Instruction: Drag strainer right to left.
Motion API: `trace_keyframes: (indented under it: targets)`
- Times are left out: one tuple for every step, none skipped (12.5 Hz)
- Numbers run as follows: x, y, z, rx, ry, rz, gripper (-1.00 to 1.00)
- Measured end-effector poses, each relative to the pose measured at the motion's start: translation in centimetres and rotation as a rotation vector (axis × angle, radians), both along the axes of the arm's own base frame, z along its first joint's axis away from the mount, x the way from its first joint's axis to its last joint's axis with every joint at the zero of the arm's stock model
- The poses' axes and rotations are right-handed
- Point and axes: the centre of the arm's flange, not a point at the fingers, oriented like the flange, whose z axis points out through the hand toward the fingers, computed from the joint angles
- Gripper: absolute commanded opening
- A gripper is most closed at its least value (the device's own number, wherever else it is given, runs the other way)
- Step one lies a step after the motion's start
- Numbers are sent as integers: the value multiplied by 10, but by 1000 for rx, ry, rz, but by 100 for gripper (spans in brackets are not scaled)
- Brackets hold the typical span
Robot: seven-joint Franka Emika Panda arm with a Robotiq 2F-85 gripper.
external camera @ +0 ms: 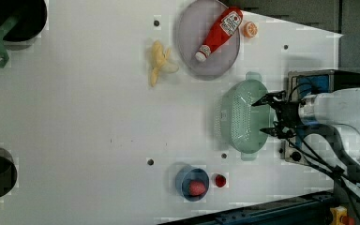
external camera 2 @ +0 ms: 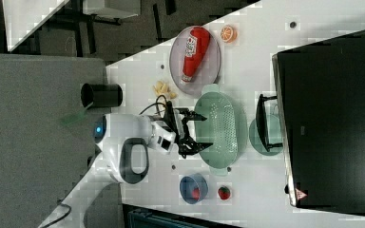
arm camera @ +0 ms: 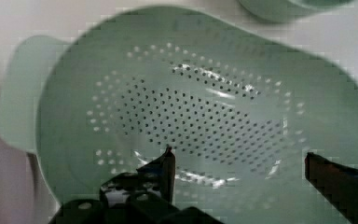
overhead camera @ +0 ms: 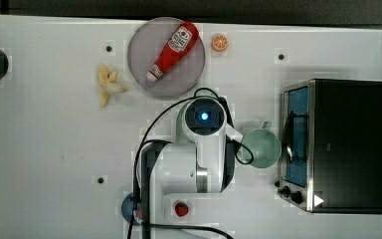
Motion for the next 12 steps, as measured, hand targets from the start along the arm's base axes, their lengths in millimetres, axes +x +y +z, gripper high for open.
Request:
trace_keyframes:
  targets:
    - [1, 2, -15, 5, -24, -46, 100]
    - [2, 4, -32, -7, -32, -74, 100]
    - [-2, 8, -52, -4, -26, -98, 100]
    - [-8, 15, -71, 10, -16, -116, 100]
    - [-16, 22, -87, 12, 4, -108, 100]
    - [-22, 27, -98, 11, 7, -107, 100]
    - [-27, 28, -104, 8, -11, -106, 100]
    - [-29, 29, -108, 6, -22, -97, 100]
    - [-30, 32, -113, 12, -17, -99, 100]
    - [-29, 35, -116, 13, -11, -91, 100]
    - [-29, 40, -116, 16, -14, -90, 100]
    - [-27, 46, -115, 22, -23, -94, 100]
